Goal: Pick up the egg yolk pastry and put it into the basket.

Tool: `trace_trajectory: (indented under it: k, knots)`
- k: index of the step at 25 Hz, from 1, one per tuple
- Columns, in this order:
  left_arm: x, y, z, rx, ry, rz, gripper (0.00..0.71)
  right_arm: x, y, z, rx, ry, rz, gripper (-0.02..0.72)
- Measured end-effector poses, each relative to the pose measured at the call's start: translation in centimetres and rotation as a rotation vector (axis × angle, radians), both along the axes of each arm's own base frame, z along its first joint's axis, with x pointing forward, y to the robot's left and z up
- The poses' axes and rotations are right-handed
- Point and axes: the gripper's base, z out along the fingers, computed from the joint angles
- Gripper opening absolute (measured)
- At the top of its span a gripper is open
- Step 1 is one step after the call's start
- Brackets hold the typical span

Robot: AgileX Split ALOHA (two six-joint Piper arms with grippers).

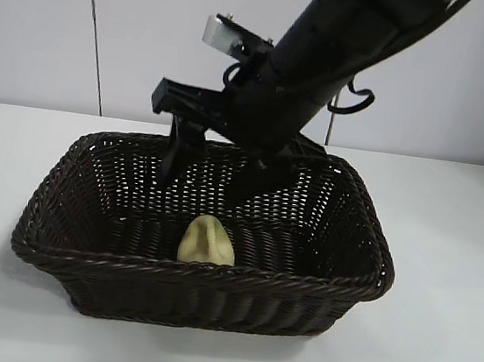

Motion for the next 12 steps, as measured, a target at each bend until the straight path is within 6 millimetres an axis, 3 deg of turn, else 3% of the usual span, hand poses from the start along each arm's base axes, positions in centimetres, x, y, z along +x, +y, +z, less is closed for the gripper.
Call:
trace_trajectory:
  k: [8,12]
  knots:
    - [0.0,0.0,0.0,0.000,0.000,0.000,0.658,0.7,-1.8,0.5,-0.137,-0.010,-0.045,0.537]
    - [0.0,0.0,0.0,0.000,0.000,0.000,0.658,2.1,-4.5,0.4,-0.161,0.019,-0.112,0.537]
